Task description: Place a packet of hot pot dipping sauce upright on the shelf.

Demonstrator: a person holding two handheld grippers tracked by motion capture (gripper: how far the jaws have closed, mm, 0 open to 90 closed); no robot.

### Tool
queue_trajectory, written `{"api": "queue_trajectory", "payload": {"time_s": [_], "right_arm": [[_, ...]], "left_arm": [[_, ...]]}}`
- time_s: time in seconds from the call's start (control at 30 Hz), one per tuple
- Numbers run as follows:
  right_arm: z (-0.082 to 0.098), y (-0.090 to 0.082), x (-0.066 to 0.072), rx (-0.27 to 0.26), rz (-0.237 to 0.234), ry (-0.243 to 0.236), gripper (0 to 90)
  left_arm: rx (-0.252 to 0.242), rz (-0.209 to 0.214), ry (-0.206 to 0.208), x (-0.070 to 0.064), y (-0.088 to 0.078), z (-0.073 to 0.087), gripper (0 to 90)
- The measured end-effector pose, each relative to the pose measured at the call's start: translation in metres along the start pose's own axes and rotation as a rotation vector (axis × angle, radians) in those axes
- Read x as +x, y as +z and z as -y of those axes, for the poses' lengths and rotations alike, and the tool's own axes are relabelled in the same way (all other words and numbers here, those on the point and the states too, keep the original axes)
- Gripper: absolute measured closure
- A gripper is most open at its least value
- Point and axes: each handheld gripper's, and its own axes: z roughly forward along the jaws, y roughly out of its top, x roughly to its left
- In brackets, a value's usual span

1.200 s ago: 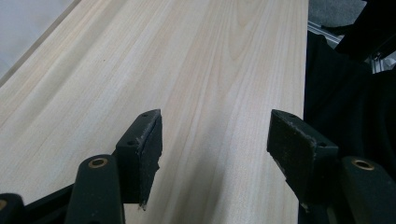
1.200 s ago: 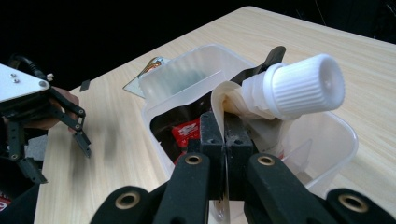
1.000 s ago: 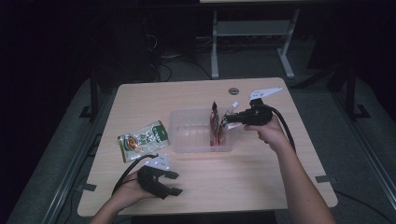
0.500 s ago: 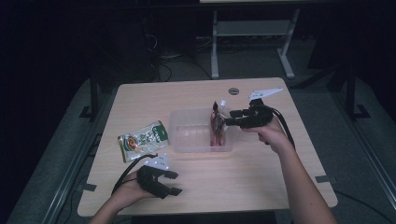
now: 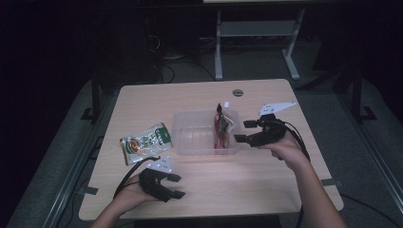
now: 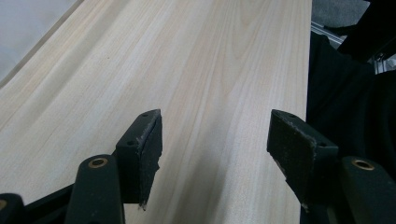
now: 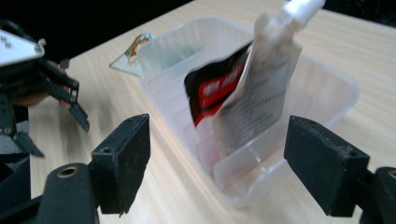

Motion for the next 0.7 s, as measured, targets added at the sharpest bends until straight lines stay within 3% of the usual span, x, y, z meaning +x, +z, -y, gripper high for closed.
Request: {"api": "queue_trajectory", "payload": {"time_s": [0.27,0.7], "right_arm": [[0.021,-0.01,0.012,0.011,0.039,-0.01,22.3],[0.058,-0.011,0.04,0.044,0.007,-0.04,22.3]], "left_arm": [[0.0,-0.004,0.003,0.001,-0.001,0.001,35.5],[0.013,-0.014,-0.001,0.002,-0.003,0.002,35.4]]}}
